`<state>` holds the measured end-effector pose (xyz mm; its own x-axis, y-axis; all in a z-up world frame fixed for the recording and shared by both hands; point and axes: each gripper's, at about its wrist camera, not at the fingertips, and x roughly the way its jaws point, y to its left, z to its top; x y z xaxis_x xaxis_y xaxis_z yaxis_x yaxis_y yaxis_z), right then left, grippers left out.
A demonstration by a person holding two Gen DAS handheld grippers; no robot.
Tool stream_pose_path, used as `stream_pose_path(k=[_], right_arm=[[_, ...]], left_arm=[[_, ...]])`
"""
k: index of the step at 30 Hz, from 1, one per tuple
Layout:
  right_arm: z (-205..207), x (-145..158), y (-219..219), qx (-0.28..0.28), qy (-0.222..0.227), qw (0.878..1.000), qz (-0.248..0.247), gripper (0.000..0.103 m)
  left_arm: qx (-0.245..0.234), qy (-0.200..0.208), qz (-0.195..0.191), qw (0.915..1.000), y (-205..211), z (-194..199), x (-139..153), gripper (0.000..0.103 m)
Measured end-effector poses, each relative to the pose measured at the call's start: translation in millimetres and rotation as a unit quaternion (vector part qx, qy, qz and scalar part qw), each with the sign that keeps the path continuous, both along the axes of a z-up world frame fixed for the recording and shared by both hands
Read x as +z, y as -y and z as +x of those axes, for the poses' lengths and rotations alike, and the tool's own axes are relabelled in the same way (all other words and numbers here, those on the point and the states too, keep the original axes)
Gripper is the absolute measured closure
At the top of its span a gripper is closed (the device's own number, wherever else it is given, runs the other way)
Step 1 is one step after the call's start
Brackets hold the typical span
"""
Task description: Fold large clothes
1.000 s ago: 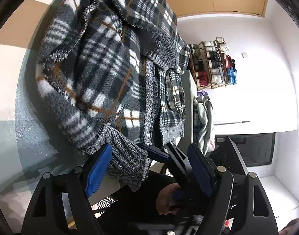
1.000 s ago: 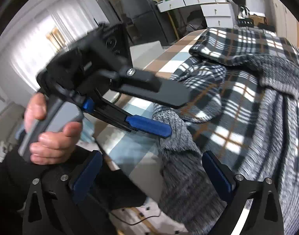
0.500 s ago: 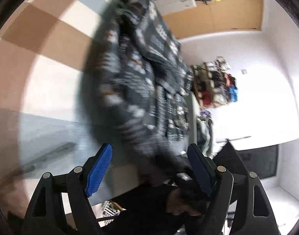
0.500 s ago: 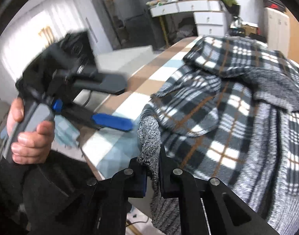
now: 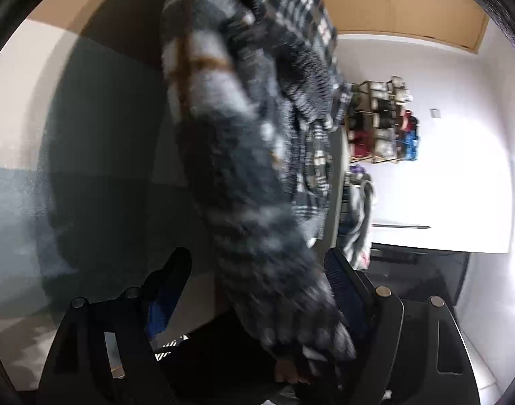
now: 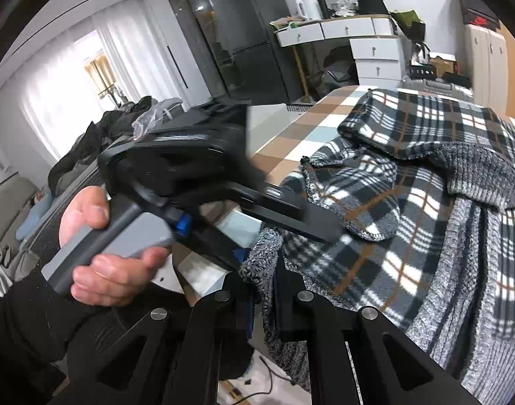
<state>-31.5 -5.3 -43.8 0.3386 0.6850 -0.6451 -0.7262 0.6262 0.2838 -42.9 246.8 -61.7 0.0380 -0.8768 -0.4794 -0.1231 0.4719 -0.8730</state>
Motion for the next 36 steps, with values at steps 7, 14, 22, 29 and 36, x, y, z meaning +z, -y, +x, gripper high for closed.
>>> stream_pose_path(k=[7, 14, 22, 29, 36], right_arm=[[-7, -7, 26, 0.009, -0.042, 0.999, 0.001, 0.039], [-48, -9, 105, -0.063, -0.114, 0.977, 0.17, 0.008], [-41, -72, 118, -0.13, -0.32, 0.85, 0.397, 0.0], [-6, -91, 119, -0.217, -0.371, 0.766, 0.479, 0.0], [10, -89, 140, -0.292, -0.343, 0.75, 0.485, 0.0]], left_arm=[[-0.013, 0.0, 0.041, 0.9991, -1, -4, 0, 0.063], [-0.026, 0.017, 0.006, 0.9995, 4, -11, 11, 0.096], [-0.011, 0.01, -0.094, 0.9955, 11, 4, 29, 0.096], [-0.005, 0.042, -0.147, 0.9883, 18, 19, 53, 0.096], [0.0, 0.066, -0.196, 0.9783, 15, 24, 49, 0.096]])
